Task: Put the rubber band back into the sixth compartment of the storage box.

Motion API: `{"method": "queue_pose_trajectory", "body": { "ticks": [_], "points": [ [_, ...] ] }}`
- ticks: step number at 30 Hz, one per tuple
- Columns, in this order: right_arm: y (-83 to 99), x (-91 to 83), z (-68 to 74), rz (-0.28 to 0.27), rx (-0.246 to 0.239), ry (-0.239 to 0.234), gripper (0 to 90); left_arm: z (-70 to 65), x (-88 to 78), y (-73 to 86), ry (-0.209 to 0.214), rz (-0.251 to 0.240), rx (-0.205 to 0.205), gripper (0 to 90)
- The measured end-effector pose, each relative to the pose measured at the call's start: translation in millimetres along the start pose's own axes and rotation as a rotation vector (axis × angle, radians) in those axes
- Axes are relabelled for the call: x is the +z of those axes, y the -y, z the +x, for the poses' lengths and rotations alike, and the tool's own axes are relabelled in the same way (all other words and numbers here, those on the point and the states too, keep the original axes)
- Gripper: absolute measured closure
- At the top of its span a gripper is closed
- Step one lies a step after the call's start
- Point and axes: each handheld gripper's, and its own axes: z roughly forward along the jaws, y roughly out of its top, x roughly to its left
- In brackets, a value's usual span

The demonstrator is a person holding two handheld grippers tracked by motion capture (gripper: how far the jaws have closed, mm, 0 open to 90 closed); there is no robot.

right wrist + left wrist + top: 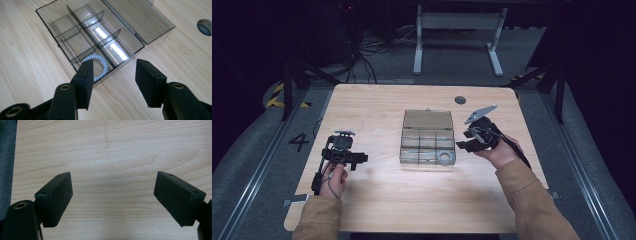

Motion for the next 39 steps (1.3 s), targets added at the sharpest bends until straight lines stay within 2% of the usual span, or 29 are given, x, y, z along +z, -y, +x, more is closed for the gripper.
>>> {"method": "queue_pose_trajectory", "body": {
  "ticks": [7,10,13,20,27,30,33,37,39],
  "points": [
    [16.3,-12.3,-12.2,-0.015,0.031,0.021,47.5,1.0,1.1,0.1,0.004,0.002,-0.005,16.1],
    [25.3,-16.8,-18.6,-0.001,0.012,0.018,47.8,1.3,1.4,0.0,0.005,0.004,-0.006,16.1],
    [31.9,-20.8,-22.5,0.001,0.015,0.037,47.6,1.0,1.7,0.0,0.006,0.003,-0.006,16.0],
    [49.1,-29.9,-31.5,-0.039,0.067,0.068,46.0,1.0,1.9,0.0,0.002,0.007,-0.005,16.0],
    [68.2,-31.3,-40.8,-0.017,0.106,0.105,44.8,2.7,2.5,0.1,-0.001,0.007,-0.009,16.0],
    [79.2,-32.9,-45.9,-0.023,0.143,0.133,44.3,3.0,2.9,0.2,0.0,0.007,-0.015,16.1],
    [90.5,-33.7,-50.2,-0.055,0.187,0.127,43.9,3.3,3.2,0.3,-0.001,0.005,-0.017,16.1],
    [97.0,-31.8,-53.3,-0.037,0.197,0.128,42.5,3.6,3.2,0.7,-0.021,-0.006,-0.001,16.0],
    [101.7,-32.2,-55.2,-0.045,0.209,0.13,41.8,3.5,3.4,0.7,-0.024,-0.006,0.004,16.0]
  ]
}}
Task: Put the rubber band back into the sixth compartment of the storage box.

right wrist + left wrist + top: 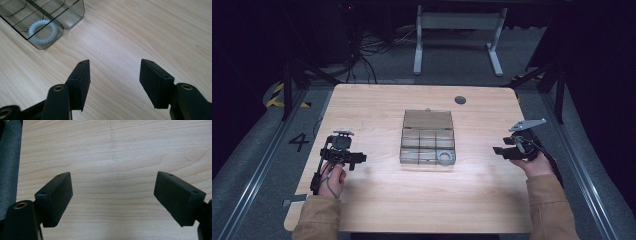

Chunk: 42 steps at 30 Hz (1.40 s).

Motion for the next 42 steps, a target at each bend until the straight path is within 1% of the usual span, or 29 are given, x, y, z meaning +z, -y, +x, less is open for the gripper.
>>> {"method": "queue_pose_trajectory", "body": {
  "ticks": [2,4,5,7,8,9,10,14,15,17,21,26,28,31,33,35,36,37,38,40,42],
  "points": [
    [3.4,2.4,-2.3,-0.001,0.014,-0.001,41.2,-0.5,-0.1,0.1,-0.005,-0.002,0.006,16.1],
    [6.9,6.4,-4.5,0.011,0.022,0.0,41.1,-0.9,-0.5,0.2,-0.002,-0.002,0.008,16.1],
    [10.4,11.0,-6.3,0.02,0.03,0.002,41.1,-0.9,-0.6,0.2,0.0,-0.002,0.009,16.0],
    [11.4,12.7,-6.6,0.027,0.03,0.008,41.1,-0.5,-0.4,0.3,0.003,-0.002,0.009,16.1],
    [13.9,17.6,-6.6,0.044,0.026,0.027,41.1,-0.2,0.0,0.3,0.001,-0.005,0.008,16.1],
    [14.9,19.8,-6.7,0.049,0.025,0.034,41.1,0.1,0.3,0.4,0.004,-0.004,0.005,16.1],
    [15.7,21.6,-6.9,0.052,0.028,0.037,40.8,1.0,0.4,0.3,0.01,0.0,0.005,16.1],
    [18.8,27.9,-7.5,0.053,0.035,0.035,39.6,1.2,1.0,0.4,0.008,0.0,0.005,16.0],
    [21.7,34.6,-7.4,0.066,0.03,0.04,38.2,1.1,1.2,0.5,0.008,0.0,0.006,16.0],
    [24.3,39.6,-7.6,0.071,0.018,0.038,37.5,1.0,1.5,0.5,0.006,0.0,0.006,16.0],
    [28.8,49.1,-7.6,0.085,0.015,0.032,35.6,0.6,1.9,0.3,0.002,0.002,0.012,16.0],
    [33.3,56.1,-5.6,0.075,0.01,0.027,34.6,0.1,3.1,0.1,0.002,0.003,0.013,16.0],
    [36.2,59.7,-4.4,0.071,0.005,0.013,33.8,0.1,3.4,0.1,0.002,0.005,0.013,16.0],
    [39.1,63.0,-1.7,0.069,-0.006,0.005,33.2,0.4,4.7,0.0,-0.001,0.005,0.006,16.1],
    [40.5,64.6,0.5,0.056,0.002,0.001,32.2,0.9,5.2,0.0,-0.007,0.008,0.001,16.1],
    [41.3,65.1,2.6,0.044,0.0,-0.001,32.1,1.4,7.0,0.1,-0.021,0.005,-0.014,16.0],
    [41.5,65.0,3.7,0.041,-0.007,0.002,31.8,2.0,8.4,0.0,-0.03,0.007,-0.014,16.0],
    [41.5,65.0,3.7,0.041,-0.007,0.002,31.8,2.0,8.4,0.0,-0.03,0.007,-0.014,16.1],
    [41.8,65.5,5.0,0.036,-0.009,-0.005,31.2,2.0,10.0,0.3,-0.036,0.01,-0.015,16.1],
    [42.4,66.3,7.0,0.028,-0.01,-0.018,31.1,0.7,12.5,1.0,-0.07,0.0,-0.02,16.0],
    [42.3,66.5,8.2,0.025,-0.011,-0.021,30.7,-1.5,14.0,1.3,-0.105,-0.016,-0.022,16.0]
  ]
}}
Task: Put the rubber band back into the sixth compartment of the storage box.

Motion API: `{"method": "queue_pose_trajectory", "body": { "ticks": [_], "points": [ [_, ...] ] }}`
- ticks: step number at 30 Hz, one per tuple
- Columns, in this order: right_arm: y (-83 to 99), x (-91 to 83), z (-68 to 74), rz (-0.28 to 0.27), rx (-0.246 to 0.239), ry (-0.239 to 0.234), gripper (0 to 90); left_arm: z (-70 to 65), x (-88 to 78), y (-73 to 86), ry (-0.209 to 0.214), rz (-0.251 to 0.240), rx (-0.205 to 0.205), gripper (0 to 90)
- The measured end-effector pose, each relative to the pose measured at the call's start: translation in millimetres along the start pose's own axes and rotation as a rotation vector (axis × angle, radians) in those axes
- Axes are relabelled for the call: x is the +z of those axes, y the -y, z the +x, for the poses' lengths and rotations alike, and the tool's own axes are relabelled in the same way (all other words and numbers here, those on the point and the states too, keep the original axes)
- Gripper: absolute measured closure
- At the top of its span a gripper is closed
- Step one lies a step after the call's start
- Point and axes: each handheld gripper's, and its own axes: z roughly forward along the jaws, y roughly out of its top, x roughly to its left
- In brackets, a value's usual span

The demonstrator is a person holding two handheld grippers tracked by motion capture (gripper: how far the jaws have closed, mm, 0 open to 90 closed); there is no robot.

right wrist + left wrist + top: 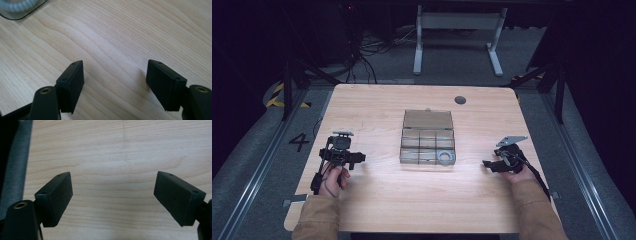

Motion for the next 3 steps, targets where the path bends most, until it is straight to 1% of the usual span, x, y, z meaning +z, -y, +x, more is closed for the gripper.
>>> {"method": "queue_pose_trajectory", "body": {
  "ticks": [1,3],
  "points": [
    [-0.4,0.2,0.6,-0.002,0.0,0.003,30.5,-1.3,0.9,0.1,-0.014,-0.008,-0.001,16.0],
    [-1.3,0.7,1.0,-0.008,0.004,0.001,29.4,-3.2,3.0,-0.2,-0.027,-0.002,-0.007,16.0]
  ]
}}
